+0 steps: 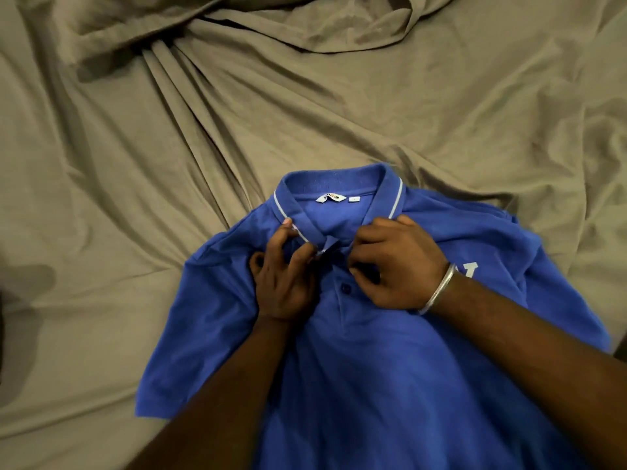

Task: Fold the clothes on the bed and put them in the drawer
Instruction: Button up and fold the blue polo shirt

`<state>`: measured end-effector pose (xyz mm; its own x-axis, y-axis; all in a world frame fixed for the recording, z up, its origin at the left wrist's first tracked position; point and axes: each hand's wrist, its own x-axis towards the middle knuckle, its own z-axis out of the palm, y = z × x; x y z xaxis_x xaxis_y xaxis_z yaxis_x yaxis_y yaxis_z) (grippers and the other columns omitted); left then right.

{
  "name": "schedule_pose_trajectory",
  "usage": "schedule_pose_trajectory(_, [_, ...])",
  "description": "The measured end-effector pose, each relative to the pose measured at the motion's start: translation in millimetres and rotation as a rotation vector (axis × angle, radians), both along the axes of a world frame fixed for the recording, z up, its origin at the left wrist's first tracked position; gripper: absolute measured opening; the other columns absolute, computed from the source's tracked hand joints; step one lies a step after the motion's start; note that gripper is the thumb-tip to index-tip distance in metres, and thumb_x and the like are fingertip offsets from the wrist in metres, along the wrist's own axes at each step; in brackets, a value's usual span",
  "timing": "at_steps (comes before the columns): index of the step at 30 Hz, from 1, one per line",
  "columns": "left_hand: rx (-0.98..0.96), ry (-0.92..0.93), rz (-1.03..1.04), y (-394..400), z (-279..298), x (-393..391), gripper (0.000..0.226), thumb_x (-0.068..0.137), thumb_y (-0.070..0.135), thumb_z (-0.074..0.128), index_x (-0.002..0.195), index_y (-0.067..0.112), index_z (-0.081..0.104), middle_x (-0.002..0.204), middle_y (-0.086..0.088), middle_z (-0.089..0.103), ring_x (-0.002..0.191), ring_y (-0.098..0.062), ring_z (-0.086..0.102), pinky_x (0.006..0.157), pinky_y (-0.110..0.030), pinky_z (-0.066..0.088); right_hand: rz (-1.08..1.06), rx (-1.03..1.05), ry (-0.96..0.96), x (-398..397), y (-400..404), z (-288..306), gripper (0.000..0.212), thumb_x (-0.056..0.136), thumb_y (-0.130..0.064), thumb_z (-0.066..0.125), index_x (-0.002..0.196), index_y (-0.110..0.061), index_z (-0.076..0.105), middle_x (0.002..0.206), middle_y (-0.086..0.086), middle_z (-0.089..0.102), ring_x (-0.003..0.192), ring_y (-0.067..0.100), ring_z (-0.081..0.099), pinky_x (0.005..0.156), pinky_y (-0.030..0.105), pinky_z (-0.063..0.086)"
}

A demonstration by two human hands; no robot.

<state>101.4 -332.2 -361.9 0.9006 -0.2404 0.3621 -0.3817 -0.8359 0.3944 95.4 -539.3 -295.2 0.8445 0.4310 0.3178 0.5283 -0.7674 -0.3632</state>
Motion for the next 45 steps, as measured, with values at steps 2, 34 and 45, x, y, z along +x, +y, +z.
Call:
schedule_pose_trajectory(2, [0.006,-0.002,0.019,-1.9,0.5,0.6,0.023,0.094,0.031,0.045,0.117,0.033,0.048,0.143,-0.004,0.042,0.127,-0.019,0.046,0.086,-0.039,0.030,-0.053,0.067,0.062,6.7,0.1,6.0,0.014,0.074,-0.027,0.063,0.085,-0.019,0.068,0.083,-0.004,0.062,0.074,0.026,0.060,0.059,0.038,0.043])
schedule_pose_trajectory(34, [0.144,0.140,0.108,-3.7,-2.1,3.8,0.072,0.091,0.041,0.030,0.154,0.011,0.016,0.160,-0.008,0.021,0.151,-0.007,0.000,0.093,-0.039,0.028,0.142,0.019,-0.296,8.1,25.7,-23.7,0.029,0.091,-0.004,0.055,0.073,-0.017,0.073,0.086,-0.005,0.072,0.078,0.022,0.065,0.068,0.035,0.038])
schedule_pose_trajectory(45, [0.157,0.081,0.127,-7.6,-3.1,3.8,0.068,0.090,0.038,0.032,0.152,0.009,0.027,0.158,-0.010,0.032,0.149,-0.015,0.017,0.094,-0.038,0.028,-0.898,-0.073,0.103,-31.3,-80.2,7.2,0.042,0.086,-0.046,0.060,0.117,-0.017,0.065,0.124,0.009,0.058,0.116,0.035,0.052,0.091,0.052,0.043])
